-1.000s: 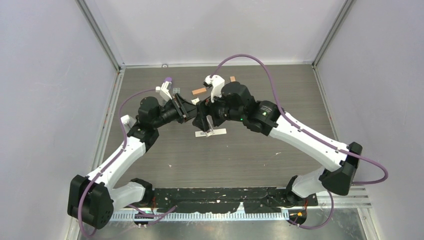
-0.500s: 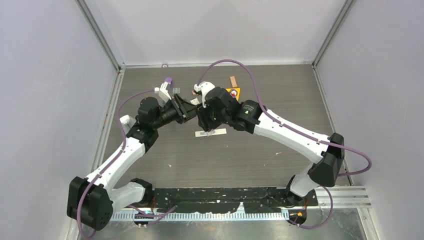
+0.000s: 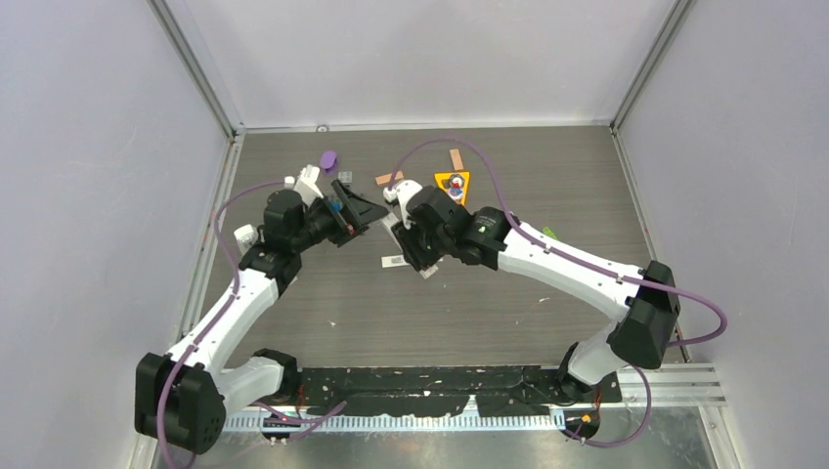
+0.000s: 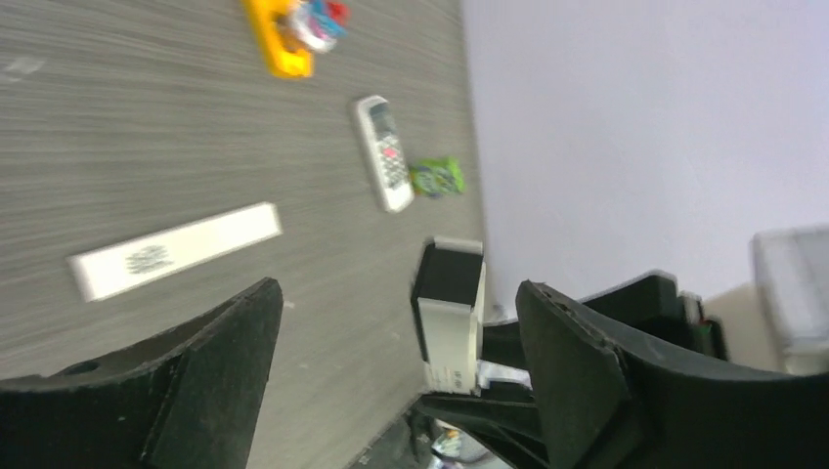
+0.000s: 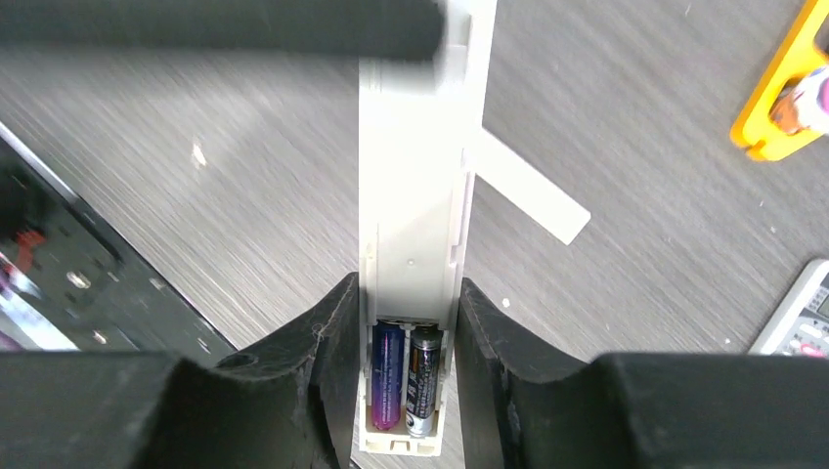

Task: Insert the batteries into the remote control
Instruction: Place the remote control at the center of the board.

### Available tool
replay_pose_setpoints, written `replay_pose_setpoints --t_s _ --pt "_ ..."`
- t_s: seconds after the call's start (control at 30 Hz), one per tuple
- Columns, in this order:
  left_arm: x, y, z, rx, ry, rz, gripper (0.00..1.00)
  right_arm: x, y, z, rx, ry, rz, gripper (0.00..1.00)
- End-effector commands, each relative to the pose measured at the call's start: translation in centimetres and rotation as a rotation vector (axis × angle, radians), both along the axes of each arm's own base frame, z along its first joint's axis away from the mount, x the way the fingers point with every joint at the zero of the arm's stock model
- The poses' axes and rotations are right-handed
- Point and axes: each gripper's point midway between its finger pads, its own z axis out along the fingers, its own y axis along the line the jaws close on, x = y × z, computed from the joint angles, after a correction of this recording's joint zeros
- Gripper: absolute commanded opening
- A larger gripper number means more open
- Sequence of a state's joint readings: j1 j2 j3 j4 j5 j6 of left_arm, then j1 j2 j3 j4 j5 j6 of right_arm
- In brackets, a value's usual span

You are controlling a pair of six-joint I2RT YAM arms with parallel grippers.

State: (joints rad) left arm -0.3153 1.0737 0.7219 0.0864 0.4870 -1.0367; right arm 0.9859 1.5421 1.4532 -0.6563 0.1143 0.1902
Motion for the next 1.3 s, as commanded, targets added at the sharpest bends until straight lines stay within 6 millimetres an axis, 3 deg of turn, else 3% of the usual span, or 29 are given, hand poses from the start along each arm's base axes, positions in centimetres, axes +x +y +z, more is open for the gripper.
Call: replay_pose_setpoints --t_s 0.0,0.13,0.23,0.43,0.6,0.73,1.0,1.1,1.27 --pt "1.1 5.4 -3.7 0.193 0.046 0.175 0.94 -2.5 -1.3 -3.1 -0.064 0.000 0.216 0.26" --pt "1.3 8.3 -5.2 0.311 0.078 0.257 0.98 -5.1 -1.2 -7.1 -0.118 0.046 0.440 0.25" --pt "1.2 9.5 -5.6 0.375 0.106 0.290 0.99 -5.3 -0.9 -9.4 -0.193 0.046 0.523 0.30" --pt "1.2 10.3 -6.2 0.393 0.127 0.312 0.99 -5.0 -0.4 -13.2 -0.380 0.059 0.649 0.33" --pt "1.1 11.0 -6.8 0.396 0.159 0.329 0.97 -5.6 0.7 -15.6 -0.438 0.058 0.708 0.33" --pt "1.5 11.3 -7.0 0.384 0.170 0.328 0.97 -5.9 0.3 -17.8 -0.531 0.094 0.770 0.33" --pt "1.6 10.3 -7.1 0.341 0.168 0.269 0.96 -5.8 -0.9 -19.7 -0.633 0.113 0.841 0.39" --pt "1.4 10.0 -7.4 0.325 0.175 0.255 0.95 -5.4 -1.8 -20.2 -0.690 0.130 0.816 0.50" --pt "1.4 9.3 -7.2 0.287 0.147 0.221 0.95 -6.0 -1.2 -19.7 -0.654 0.163 0.794 0.68"
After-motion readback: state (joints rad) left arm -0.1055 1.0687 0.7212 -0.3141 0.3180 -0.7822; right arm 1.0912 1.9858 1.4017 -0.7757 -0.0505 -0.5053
